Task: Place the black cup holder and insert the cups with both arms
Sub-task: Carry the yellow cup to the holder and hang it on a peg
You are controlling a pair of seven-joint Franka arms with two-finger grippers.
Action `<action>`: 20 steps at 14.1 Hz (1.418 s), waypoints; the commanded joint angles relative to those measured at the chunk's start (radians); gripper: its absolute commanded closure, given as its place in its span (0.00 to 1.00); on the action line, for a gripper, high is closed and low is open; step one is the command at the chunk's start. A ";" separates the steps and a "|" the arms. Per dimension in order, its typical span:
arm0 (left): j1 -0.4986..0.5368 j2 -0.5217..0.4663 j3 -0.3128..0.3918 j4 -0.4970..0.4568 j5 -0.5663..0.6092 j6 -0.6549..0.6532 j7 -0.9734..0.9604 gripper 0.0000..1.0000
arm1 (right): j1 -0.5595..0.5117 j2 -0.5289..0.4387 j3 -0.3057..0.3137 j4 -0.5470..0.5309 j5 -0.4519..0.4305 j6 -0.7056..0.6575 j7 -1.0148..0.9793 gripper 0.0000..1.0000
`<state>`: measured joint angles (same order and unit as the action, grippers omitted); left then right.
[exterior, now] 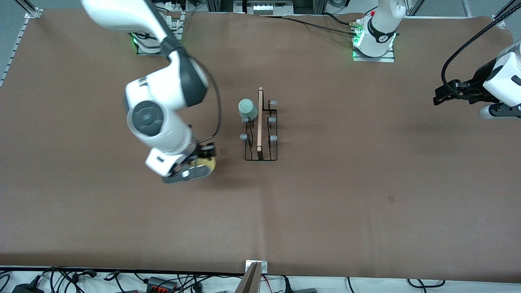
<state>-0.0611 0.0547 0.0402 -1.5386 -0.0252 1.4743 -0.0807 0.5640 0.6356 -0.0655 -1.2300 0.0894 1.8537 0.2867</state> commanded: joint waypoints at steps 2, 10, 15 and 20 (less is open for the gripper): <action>0.001 0.014 0.000 0.032 -0.001 -0.025 -0.008 0.00 | 0.071 -0.016 -0.007 -0.008 0.000 -0.021 0.142 0.85; 0.001 0.014 0.000 0.032 -0.001 -0.025 -0.008 0.00 | 0.122 0.016 -0.008 -0.011 0.112 -0.010 0.229 0.85; 0.001 0.014 0.000 0.032 -0.001 -0.026 -0.008 0.00 | 0.143 0.050 -0.008 -0.016 0.110 -0.008 0.244 0.85; 0.003 0.014 0.000 0.031 -0.001 -0.026 -0.008 0.00 | 0.148 0.084 -0.008 -0.016 0.109 -0.007 0.236 0.85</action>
<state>-0.0611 0.0547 0.0402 -1.5386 -0.0252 1.4725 -0.0807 0.7040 0.7108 -0.0666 -1.2448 0.1842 1.8487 0.5153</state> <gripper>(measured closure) 0.000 0.335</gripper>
